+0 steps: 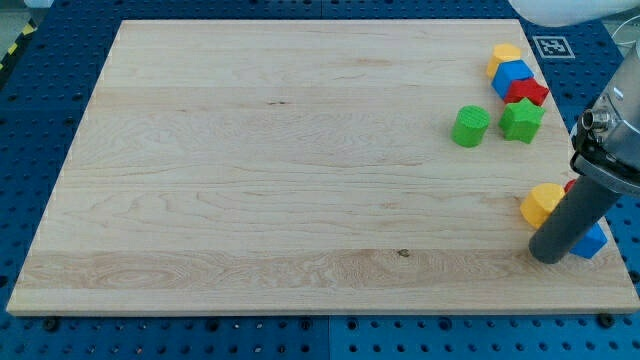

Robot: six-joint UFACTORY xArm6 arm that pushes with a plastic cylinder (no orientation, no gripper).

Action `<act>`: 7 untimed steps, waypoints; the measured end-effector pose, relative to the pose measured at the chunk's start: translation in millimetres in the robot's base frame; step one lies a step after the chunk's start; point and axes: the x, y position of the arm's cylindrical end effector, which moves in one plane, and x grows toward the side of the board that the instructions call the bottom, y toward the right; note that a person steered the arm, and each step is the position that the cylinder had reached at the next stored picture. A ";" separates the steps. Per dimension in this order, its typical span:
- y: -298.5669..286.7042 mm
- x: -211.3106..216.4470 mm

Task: Move the green circle towards down

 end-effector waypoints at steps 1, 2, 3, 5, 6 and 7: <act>-33.1 5.0; -92.4 5.1; -157.4 -0.3; -244.1 -80.3; -254.0 -137.4; -250.0 -181.4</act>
